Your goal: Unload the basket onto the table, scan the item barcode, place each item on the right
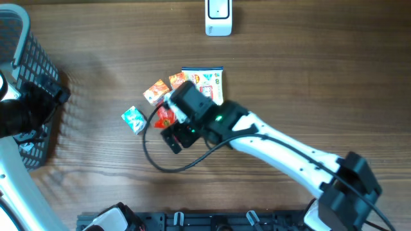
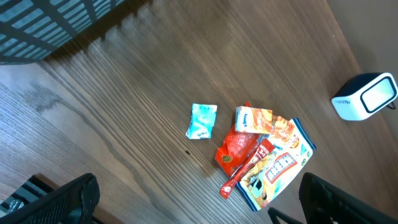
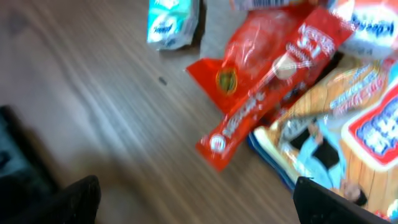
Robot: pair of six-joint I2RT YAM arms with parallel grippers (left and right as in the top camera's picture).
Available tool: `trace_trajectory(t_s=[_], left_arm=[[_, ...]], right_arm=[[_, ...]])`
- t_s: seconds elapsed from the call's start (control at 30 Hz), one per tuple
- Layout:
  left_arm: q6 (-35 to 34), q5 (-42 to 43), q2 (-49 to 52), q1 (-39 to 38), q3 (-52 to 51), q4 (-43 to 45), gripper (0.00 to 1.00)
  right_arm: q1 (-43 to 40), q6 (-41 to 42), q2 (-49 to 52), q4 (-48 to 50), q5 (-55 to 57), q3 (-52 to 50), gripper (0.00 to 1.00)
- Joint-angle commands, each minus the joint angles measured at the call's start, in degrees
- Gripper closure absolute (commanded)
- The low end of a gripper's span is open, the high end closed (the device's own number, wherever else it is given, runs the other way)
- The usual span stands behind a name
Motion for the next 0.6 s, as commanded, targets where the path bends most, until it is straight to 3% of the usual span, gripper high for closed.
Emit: trace_trajectory(t_s=[0.0,0.2,0.57], left_arm=[[0.33,-0.15,0.00,0.31,0.04,0.00,0.00],[0.31,-0.15,0.00,0.31,0.04,0.00,0.00],[0.33,-0.15,0.00,0.31,0.04,0.00,0.00]], right_arm=[[4.48,0.28,3.39,3.63,10.34,1.05,0.01],[8.94,4.02,7.98,5.35,26.10,1.05,0.00],[9.18,3.17,10.38,6.03,26.47,0.90,0.00]])
